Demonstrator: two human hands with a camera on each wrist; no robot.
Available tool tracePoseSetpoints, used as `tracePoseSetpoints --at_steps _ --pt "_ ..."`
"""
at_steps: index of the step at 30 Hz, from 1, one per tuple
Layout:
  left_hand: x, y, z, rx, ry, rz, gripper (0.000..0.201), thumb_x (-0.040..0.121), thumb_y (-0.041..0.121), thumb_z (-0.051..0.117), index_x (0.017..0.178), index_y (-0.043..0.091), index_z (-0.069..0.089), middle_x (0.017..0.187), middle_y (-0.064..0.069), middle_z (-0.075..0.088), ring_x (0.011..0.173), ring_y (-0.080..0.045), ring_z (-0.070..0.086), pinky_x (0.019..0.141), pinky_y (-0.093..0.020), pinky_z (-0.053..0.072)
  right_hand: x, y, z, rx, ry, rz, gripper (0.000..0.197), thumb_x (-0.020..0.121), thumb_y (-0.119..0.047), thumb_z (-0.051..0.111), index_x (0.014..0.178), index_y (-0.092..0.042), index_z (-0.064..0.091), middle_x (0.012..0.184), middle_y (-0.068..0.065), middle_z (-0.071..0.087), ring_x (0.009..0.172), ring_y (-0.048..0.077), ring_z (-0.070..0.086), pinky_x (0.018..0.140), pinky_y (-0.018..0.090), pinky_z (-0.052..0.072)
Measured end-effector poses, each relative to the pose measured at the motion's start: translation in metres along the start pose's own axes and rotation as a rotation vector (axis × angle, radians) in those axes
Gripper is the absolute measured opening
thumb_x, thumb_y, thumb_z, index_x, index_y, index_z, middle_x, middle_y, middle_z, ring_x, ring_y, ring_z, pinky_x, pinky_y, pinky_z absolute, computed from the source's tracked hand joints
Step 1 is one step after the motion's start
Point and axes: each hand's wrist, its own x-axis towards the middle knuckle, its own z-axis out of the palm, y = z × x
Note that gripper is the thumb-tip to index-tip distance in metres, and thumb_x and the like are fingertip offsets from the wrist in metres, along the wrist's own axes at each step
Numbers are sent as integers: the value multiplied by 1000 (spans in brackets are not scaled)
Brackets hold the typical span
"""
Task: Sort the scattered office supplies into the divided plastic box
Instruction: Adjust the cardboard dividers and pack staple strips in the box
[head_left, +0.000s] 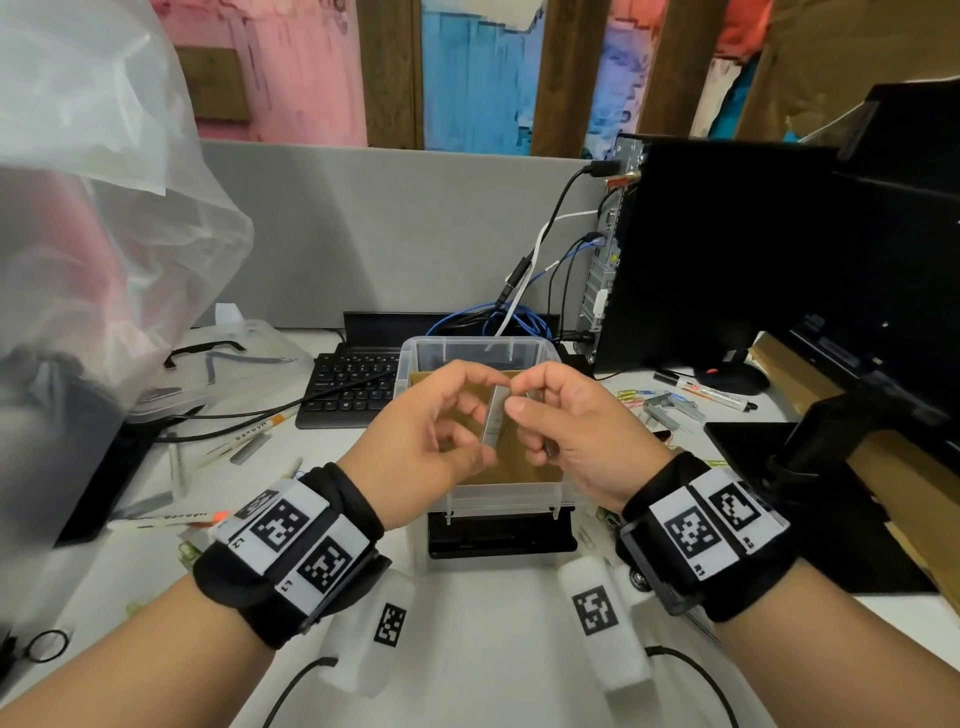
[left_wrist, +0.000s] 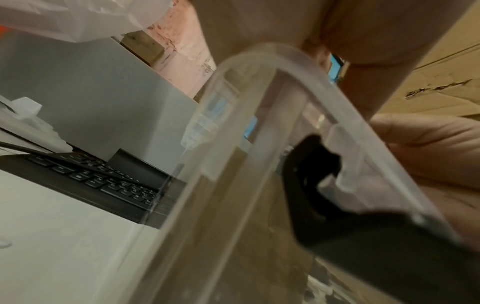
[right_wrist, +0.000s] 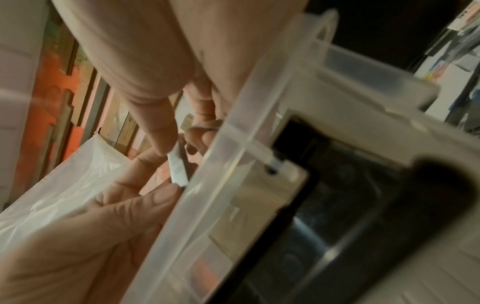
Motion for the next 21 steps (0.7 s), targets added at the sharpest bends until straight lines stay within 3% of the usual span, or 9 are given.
tracePoseSetpoints --at_steps 4,7,9,12,16,21 --pt "0 2 1 -30 5 -13 59 80 -10 66 120 32 56 97 -10 56 69 -22 65 74 -38 57 1 -3 5 -115 -35 -21 6 92 -7 56 89 -9 52 62 1 45 48 9 41 47 23 36" --pt "2 0 4 67 78 -22 51 78 11 76 117 31 51 95 -5 58 67 -24 63 71 -46 58 3 -3 6 -148 -12 -19 6 93 -8 56 88 -7 52 57 1 46 47 9 41 46 24 36" --pt "3 1 9 286 114 -3 42 76 27 77 109 25 50 88 1 60 69 -21 64 68 -42 57 4 -2 6 -181 -15 -15 8 93 -9 56 86 -8 52 53 -2 49 47 9 41 46 24 36" --pt "4 2 15 410 147 43 24 81 26 72 95 20 53 78 3 63 67 -16 63 67 -40 55 3 -4 8 -180 -44 -14 9 93 -6 55 85 -7 51 56 -1 52 49 9 41 47 24 33" --pt "4 0 9 270 133 -44 16 85 16 69 98 16 60 75 1 67 73 -17 69 73 -43 58 2 -3 6 -123 -5 -24 13 95 -3 48 88 -8 58 62 5 51 52 13 44 49 24 38" --pt "3 8 4 -50 110 -172 19 84 6 68 99 8 57 70 -1 69 77 -18 72 67 -32 59 0 1 -6 266 90 -14 20 96 1 44 101 -5 62 74 5 58 66 12 58 58 23 49"
